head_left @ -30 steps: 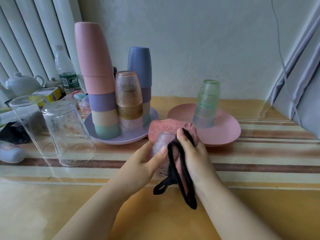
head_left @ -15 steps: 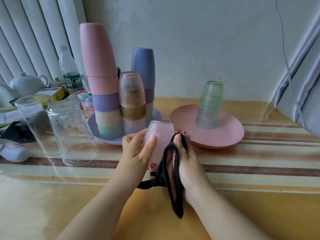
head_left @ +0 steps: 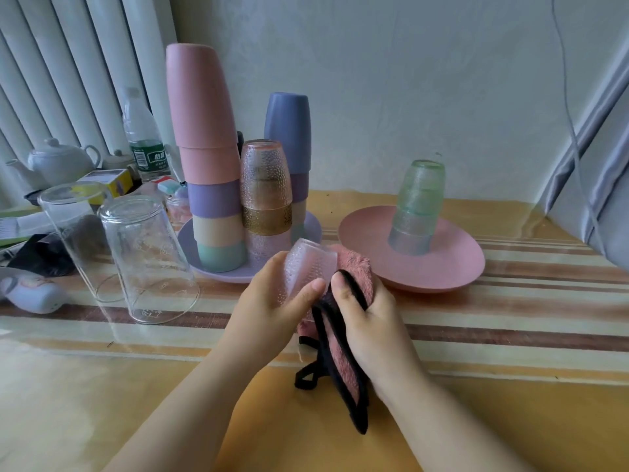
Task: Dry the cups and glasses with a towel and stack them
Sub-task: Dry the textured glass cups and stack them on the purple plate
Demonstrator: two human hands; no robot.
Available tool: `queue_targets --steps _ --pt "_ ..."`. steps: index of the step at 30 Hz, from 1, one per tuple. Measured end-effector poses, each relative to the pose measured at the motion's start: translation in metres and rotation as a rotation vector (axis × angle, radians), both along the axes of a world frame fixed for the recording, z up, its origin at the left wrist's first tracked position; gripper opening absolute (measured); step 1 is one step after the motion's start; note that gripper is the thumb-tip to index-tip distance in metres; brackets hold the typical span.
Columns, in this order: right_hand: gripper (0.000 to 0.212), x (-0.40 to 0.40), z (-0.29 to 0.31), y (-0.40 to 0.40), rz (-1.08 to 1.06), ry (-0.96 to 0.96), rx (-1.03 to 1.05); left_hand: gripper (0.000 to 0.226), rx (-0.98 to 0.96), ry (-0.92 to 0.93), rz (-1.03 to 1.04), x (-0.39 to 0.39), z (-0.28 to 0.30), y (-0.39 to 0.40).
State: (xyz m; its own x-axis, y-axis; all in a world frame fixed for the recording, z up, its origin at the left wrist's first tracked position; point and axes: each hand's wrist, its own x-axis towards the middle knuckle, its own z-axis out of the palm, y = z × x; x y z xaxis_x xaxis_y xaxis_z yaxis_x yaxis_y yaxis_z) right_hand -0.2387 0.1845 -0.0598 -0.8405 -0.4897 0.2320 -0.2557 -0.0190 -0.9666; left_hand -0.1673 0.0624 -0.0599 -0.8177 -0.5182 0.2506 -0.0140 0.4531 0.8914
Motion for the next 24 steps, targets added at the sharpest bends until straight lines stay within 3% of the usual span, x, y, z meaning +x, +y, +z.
queue_targets --steps 5,9,10,14,16,17,20,24 --pt "0.025 -0.013 0.008 0.006 -0.023 -0.121 -0.025 0.082 -0.002 -0.169 -0.239 0.002 0.002 0.004" --pt "0.034 -0.015 0.017 0.01 0.045 -0.283 -0.06 0.027 0.227 -0.209 -0.294 0.008 0.009 0.008" --pt "0.036 -0.015 0.019 0.011 0.044 -0.324 -0.076 0.024 0.278 -0.2 -0.269 0.007 0.006 0.01" --pt "0.033 -0.014 0.02 0.01 -0.033 -0.366 -0.146 0.024 0.38 -0.182 -0.215 0.004 0.002 0.02" --pt "0.032 -0.012 0.019 0.007 -0.093 -0.336 -0.191 0.065 0.418 -0.114 -0.221 0.002 -0.001 0.021" --pt "0.033 -0.012 0.017 0.006 -0.115 -0.329 -0.216 0.074 0.445 -0.089 -0.217 0.002 -0.002 0.022" --pt "0.035 -0.008 0.01 0.001 -0.101 -0.302 -0.249 0.046 0.454 0.051 -0.23 -0.001 0.0 0.027" --pt "0.038 0.003 -0.002 -0.008 0.044 -0.323 -0.205 0.049 0.534 0.195 -0.126 -0.003 -0.003 0.017"
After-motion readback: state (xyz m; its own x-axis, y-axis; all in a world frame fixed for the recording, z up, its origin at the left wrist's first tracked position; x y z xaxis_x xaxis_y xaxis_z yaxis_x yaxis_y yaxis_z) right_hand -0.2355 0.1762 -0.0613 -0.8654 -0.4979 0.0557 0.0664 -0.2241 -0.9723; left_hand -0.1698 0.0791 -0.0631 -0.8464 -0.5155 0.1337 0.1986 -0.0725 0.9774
